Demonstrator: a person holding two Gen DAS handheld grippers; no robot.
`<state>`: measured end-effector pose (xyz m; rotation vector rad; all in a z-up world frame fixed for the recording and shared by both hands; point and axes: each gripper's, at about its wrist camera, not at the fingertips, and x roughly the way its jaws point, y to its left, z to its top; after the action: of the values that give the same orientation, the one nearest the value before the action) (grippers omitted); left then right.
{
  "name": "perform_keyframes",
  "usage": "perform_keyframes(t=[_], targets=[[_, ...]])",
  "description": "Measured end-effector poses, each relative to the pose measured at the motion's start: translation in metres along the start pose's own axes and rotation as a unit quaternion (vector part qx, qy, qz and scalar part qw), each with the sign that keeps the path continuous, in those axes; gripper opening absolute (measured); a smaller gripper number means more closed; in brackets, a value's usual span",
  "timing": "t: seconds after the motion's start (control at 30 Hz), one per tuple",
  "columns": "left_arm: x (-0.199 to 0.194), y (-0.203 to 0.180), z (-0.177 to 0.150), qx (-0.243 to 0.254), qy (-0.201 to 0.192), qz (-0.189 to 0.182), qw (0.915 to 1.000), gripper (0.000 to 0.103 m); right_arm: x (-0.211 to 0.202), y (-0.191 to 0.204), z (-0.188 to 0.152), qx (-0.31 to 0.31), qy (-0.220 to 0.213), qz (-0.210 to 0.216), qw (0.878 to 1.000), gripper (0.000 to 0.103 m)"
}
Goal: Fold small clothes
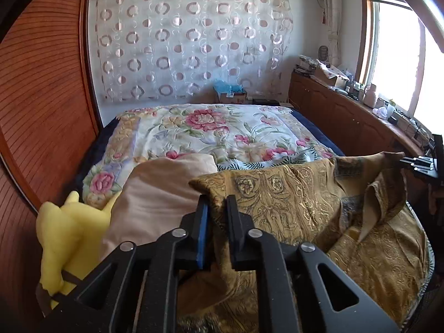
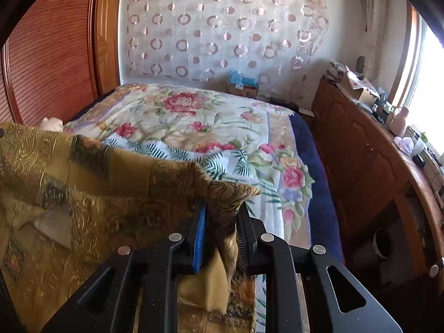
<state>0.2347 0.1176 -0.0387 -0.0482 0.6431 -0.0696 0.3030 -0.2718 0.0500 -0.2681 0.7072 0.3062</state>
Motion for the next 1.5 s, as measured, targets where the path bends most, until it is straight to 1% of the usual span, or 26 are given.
perform_keyframes(t=[0.03,0.07,0.1,0.13,0.2,0.23,0.27,0.4,0.5,0.57,0.63,0.7,0.77,0.87,0.93,0.97,1.07,1.17,1.2,1.23,1.27,1.3,1.4,1.5], targets=[[-0.005,-0.001,-0.001,-0.001,-0.001,-0.001,1.0000,0.025,-0.006,-0.001,0.004,-0.002,0.002,-0.002,1.000,0.024],[-0.011,-0.003,-0.003,0.001,-0.003,-0.005,1.0000,0.035,-0.007,-0.002,0.005,-0.001,0.003,-0.002,1.000,0.027],[-0.015,-0.003,-0.004,0.003,-0.003,-0.010,0.9999,0.041,-0.009,-0.004,0.004,0.002,0.003,-0.001,1.000,0.037],[-0.018,-0.006,-0.006,0.004,-0.005,-0.013,0.9999,0.046,-0.012,-0.004,0.004,0.005,0.001,0.000,1.000,0.040],[-0.024,-0.009,-0.009,0.006,-0.004,-0.016,0.9998,0.050,-0.016,-0.008,0.002,0.013,-0.007,0.010,1.000,0.040],[-0.026,-0.009,-0.011,0.004,-0.004,-0.018,0.9998,0.058,-0.019,-0.007,0.003,0.014,-0.009,0.014,1.000,0.041],[-0.029,-0.010,-0.015,0.001,-0.005,-0.021,0.9998,0.062,-0.022,-0.006,0.003,0.015,-0.011,0.017,1.000,0.041],[-0.030,-0.015,-0.030,0.002,0.001,-0.022,0.9998,0.064,-0.027,0.005,0.003,0.016,-0.010,0.034,0.999,0.043],[-0.025,-0.017,-0.049,-0.004,0.017,-0.040,0.9990,0.067,-0.022,0.013,0.006,0.016,-0.005,0.046,0.999,0.043],[-0.020,-0.018,-0.061,-0.006,0.031,-0.044,0.9985,0.075,-0.015,0.017,0.009,0.019,-0.004,0.054,0.998,0.043],[-0.016,-0.017,-0.072,-0.009,0.042,-0.043,0.9982,0.079,-0.011,0.020,0.008,0.026,-0.005,0.069,0.997,0.043],[-0.013,-0.016,-0.080,-0.007,0.052,-0.042,0.9977,0.079,-0.005,0.026,0.009,0.031,-0.007,0.085,0.996,0.043],[-0.009,-0.016,-0.086,-0.008,0.062,-0.029,0.9976,0.079,0.002,0.034,0.008,0.030,-0.006,0.099,0.995,0.043],[-0.004,-0.012,-0.091,-0.015,0.073,-0.029,0.9968,0.079,0.005,0.054,0.007,0.024,-0.002,0.119,0.993,0.044],[-0.001,-0.012,-0.093,-0.014,0.077,-0.022,0.9967,0.079,0.013,0.066,0.008,0.022,0.005,0.131,0.991,0.044],[0.001,-0.012,-0.096,-0.013,0.079,-0.016,0.9966,0.079,0.014,0.072,0.008,0.021,0.008,0.133,0.991,0.044],[0.005,-0.010,-0.099,-0.018,0.087,-0.008,0.9960,0.079,0.017,0.086,0.009,0.003,0.010,0.113,0.994,0.044],[0.006,-0.007,-0.103,-0.021,0.087,-0.001,0.9960,0.079,0.027,0.092,0.008,-0.016,0.034,0.094,0.995,0.044],[0.005,-0.006,-0.104,-0.022,0.087,0.001,0.9960,0.079,0.030,0.092,0.008,-0.019,0.043,0.086,0.995,0.036],[0.005,-0.005,-0.105,-0.024,0.084,-0.001,0.9961,0.079,0.033,0.090,0.007,-0.023,0.049,0.081,0.995,0.024],[0.004,-0.004,-0.105,-0.027,0.082,-0.002,0.9963,0.079,0.035,0.087,0.005,-0.024,0.053,0.081,0.995,0.018],[0.003,-0.003,-0.107,-0.028,0.082,-0.001,0.9963,0.079,0.035,0.082,0.003,-0.024,0.056,0.084,0.995,0.005],[0.003,0.001,-0.109,-0.031,0.081,-0.001,0.9962,0.079,0.024,0.071,-0.003,-0.029,0.043,0.093,0.994,0.001],[0.006,0.000,-0.111,-0.030,0.081,0.003,0.9963,0.079,-0.004,0.056,-0.014,-0.011,0.017,0.112,0.994,0.001]])
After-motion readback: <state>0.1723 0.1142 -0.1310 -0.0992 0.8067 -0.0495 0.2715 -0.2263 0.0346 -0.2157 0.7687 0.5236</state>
